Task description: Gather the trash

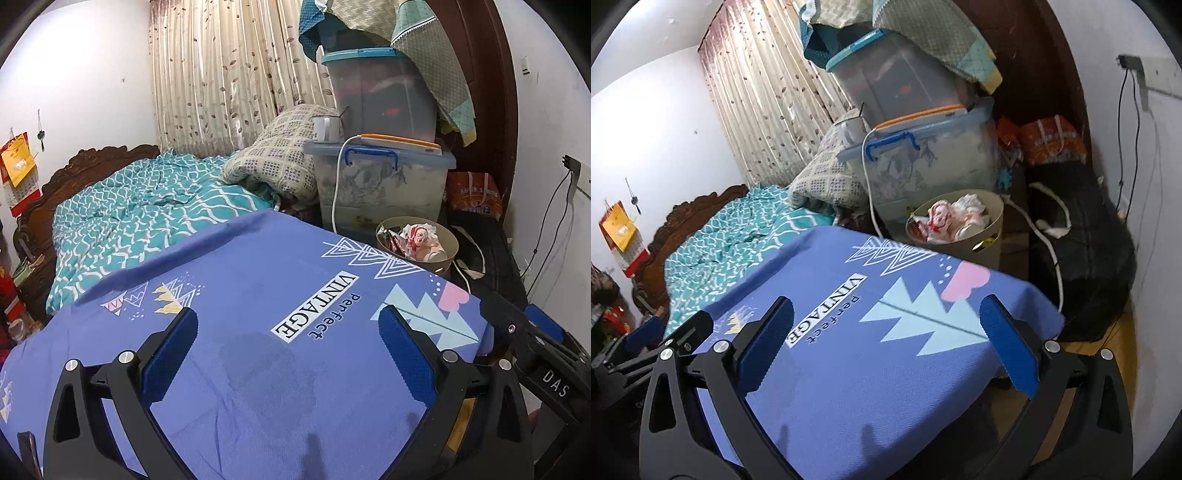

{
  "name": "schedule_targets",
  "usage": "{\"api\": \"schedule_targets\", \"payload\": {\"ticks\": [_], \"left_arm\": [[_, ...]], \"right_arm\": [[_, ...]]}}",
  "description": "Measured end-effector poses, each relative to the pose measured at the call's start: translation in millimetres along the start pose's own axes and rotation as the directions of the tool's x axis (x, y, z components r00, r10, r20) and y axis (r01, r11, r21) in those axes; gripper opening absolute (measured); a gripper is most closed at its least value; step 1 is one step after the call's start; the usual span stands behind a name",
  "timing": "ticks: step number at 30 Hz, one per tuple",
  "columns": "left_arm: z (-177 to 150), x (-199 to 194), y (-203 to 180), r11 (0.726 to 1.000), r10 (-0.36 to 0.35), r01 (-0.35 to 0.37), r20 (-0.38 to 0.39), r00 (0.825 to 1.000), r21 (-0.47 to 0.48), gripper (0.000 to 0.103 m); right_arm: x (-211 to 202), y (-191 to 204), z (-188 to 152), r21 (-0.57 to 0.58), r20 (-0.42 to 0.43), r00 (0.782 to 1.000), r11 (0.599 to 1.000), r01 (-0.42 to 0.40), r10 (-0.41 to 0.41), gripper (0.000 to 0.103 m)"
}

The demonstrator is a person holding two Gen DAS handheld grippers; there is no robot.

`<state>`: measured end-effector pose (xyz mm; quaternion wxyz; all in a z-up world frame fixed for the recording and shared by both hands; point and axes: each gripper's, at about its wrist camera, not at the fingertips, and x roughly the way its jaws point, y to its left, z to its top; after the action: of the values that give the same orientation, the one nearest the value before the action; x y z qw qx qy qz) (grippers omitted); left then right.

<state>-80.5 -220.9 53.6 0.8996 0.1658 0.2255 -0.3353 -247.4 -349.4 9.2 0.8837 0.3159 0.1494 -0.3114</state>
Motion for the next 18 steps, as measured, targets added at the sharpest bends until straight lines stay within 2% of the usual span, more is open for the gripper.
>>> {"api": "schedule_targets", "payload": {"ticks": [7, 13, 18], "left_arm": [[2, -4, -2, 1.000, 0.002, -0.002, 0.010, 1.000, -0.013, 0.094], [6, -14, -1, 0.999, -0.007, 0.010, 0.066, 0.998, -0.037, 0.095], [9, -19, -5, 0.999, -0.009, 0.012, 0.091, 0.996, -0.032, 0.095]], "right_arm": [[-14, -4, 5, -0.044, 0.046, 0.997, 0.997, 0.063, -0.061, 0.100], [-34, 4, 11, -0.072, 0.098, 0.993, 0.995, 0.070, -0.063, 0.100], [-46, 7, 17, -0.068, 0.110, 0.992, 0.996, 0.062, -0.054, 0.100]]}}
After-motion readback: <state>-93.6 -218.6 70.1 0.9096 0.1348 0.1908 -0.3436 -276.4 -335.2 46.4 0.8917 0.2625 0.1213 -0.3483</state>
